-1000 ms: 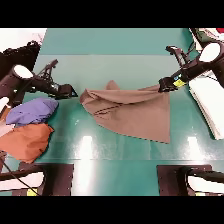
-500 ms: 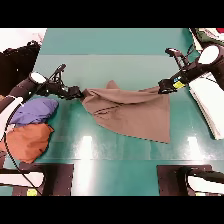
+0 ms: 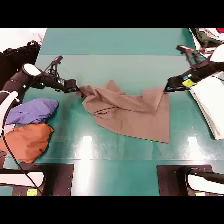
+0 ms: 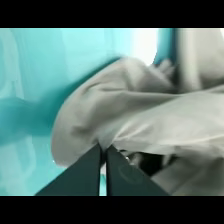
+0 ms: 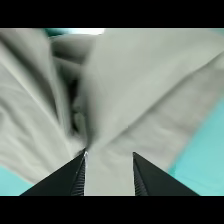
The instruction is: Fold the shirts.
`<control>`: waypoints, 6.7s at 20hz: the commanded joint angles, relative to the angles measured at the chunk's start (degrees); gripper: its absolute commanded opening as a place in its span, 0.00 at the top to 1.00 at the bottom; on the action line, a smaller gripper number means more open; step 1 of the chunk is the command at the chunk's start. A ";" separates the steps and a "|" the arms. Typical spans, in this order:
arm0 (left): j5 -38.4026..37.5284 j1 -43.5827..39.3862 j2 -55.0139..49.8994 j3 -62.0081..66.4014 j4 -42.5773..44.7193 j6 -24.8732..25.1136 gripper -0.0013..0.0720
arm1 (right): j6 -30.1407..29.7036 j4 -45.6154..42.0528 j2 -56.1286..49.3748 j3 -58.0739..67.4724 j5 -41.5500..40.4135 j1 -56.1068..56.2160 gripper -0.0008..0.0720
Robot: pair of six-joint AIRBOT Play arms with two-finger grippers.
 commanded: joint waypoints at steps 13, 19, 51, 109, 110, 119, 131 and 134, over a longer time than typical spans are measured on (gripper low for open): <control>-3.37 0.24 0.00 4.50 0.63 -1.25 0.95 | -6.49 19.45 -21.16 0.00 -6.49 -12.31 0.24; -3.21 0.24 0.02 4.52 0.66 -2.32 0.95 | -6.64 19.28 -22.08 0.66 -14.69 -6.38 0.89; -19.12 -2.43 21.66 26.95 11.87 -11.63 0.95 | 5.51 -0.52 6.82 15.76 12.00 -11.50 0.97; -5.49 5.18 20.68 -26.27 5.77 -7.04 0.95 | -10.49 5.55 17.64 -55.71 -6.95 -40.26 0.38; -5.51 5.18 20.68 -26.29 5.75 -7.06 0.95 | -10.51 6.56 17.64 -55.69 -7.41 -40.26 0.43; -5.62 5.18 20.68 -26.27 5.40 -7.02 0.95 | -12.85 11.85 17.66 -55.69 -7.08 -39.15 0.97; -13.44 5.35 39.98 12.39 10.99 -10.40 0.95 | -8.70 11.87 33.53 -13.18 -9.11 -22.08 0.97; -14.34 5.35 40.85 32.85 10.97 -12.87 0.95 | -8.70 10.95 34.47 4.87 -9.22 -22.25 0.97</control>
